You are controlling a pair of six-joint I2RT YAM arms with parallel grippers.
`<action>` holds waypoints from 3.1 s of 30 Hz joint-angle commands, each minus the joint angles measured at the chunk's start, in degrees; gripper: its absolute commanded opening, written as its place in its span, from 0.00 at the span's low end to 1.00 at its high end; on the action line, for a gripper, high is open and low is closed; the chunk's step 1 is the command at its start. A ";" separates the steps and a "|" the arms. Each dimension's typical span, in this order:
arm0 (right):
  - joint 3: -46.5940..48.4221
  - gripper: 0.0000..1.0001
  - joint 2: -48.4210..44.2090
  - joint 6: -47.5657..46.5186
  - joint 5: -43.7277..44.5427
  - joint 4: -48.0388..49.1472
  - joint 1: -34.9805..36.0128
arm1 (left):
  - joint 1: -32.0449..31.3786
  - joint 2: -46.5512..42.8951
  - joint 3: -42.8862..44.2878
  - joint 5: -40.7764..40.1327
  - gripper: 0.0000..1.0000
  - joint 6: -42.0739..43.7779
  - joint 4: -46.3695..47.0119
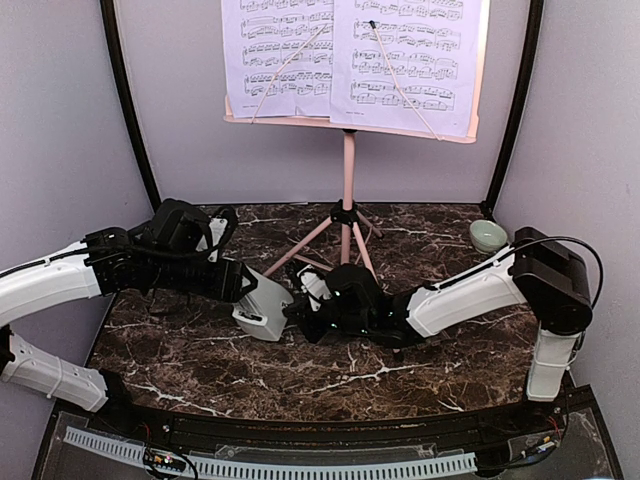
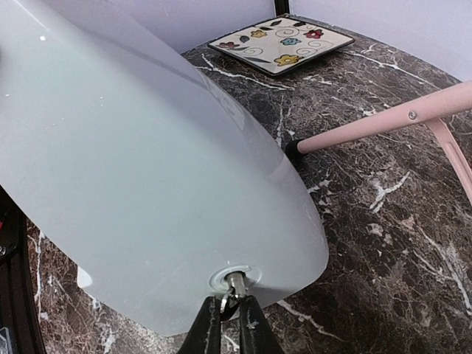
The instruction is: Set up the instrument practice props
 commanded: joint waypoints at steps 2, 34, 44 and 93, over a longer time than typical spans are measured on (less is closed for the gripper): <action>1.13 0.14 -0.64 -0.29 -1.79 3.13 -0.44 | -0.32 -1.16 0.73 5.28 0.11 0.50 6.05; 15.65 0.00 5.35 41.04 -19.60 4.73 -9.27 | -0.41 -14.35 -4.88 1.37 0.07 15.94 14.70; 9.23 0.43 -0.97 23.53 -16.44 -4.58 -7.88 | -0.32 -5.53 -1.62 1.04 0.06 12.08 10.56; 11.52 0.63 -15.12 12.86 -6.91 -23.08 -6.72 | 1.95 -1.49 -13.23 -3.44 0.92 8.68 20.69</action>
